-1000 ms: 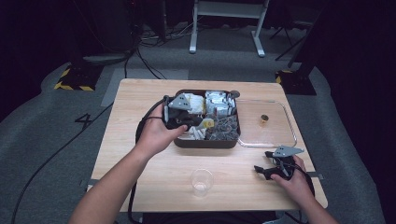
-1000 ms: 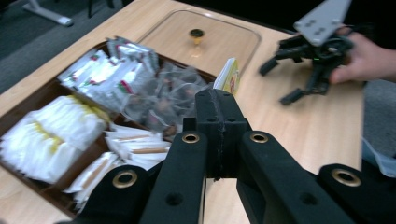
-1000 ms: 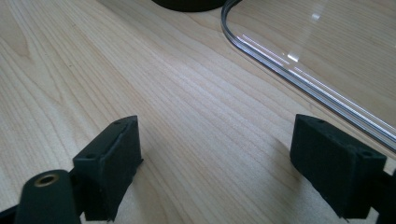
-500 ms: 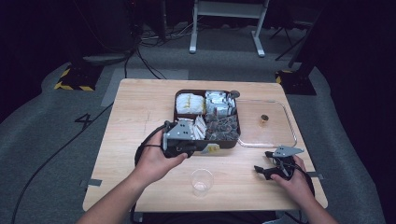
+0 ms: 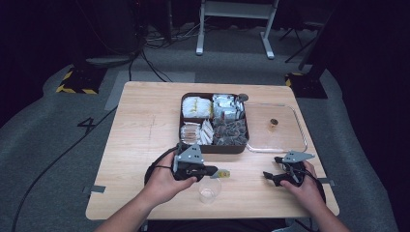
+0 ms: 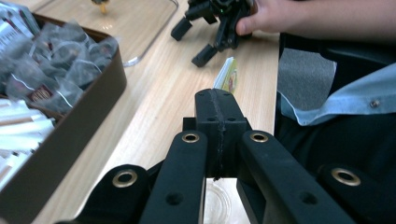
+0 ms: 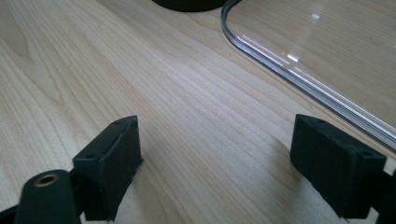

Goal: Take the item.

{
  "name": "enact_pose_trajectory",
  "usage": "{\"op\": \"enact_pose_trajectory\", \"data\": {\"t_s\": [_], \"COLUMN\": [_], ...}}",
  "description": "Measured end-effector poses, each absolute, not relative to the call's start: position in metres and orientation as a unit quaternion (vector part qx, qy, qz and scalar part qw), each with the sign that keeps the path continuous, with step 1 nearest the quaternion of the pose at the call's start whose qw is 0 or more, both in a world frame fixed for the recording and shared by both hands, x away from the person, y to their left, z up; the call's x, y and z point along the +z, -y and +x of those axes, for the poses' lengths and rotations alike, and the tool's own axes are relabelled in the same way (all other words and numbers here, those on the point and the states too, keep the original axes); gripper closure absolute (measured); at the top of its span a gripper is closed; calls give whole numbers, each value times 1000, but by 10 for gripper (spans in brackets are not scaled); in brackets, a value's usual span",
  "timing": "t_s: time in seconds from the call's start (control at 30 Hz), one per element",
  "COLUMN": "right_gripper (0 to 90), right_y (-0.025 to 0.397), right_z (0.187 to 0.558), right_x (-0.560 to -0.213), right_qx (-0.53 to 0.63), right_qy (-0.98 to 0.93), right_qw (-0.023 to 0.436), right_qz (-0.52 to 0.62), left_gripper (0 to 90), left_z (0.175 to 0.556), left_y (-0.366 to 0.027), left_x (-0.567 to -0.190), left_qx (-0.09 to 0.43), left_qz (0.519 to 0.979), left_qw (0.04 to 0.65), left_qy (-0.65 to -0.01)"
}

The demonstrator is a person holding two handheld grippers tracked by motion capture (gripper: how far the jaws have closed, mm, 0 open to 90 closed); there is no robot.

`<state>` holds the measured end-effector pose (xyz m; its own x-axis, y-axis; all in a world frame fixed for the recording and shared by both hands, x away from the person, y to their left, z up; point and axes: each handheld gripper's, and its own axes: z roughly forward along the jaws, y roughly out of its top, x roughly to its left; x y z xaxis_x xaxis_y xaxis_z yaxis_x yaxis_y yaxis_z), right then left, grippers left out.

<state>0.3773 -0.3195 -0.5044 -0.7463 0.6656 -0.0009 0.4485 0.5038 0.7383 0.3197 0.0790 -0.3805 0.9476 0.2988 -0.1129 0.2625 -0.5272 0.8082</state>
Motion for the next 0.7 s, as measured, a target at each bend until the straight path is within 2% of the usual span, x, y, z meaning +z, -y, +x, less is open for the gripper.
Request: {"op": "enact_pose_trajectory", "data": {"t_s": [0.7], "right_gripper": [166], "right_y": [319], "right_z": [377], "right_x": [-504], "right_qx": [377], "right_qy": [-855], "right_qw": [144], "right_qz": [326], "left_gripper": [900], "left_z": [307], "left_y": [-80], "left_x": [-404], "left_qx": [-3], "left_qz": [878], "left_qw": [452], "left_qy": [-155]}}
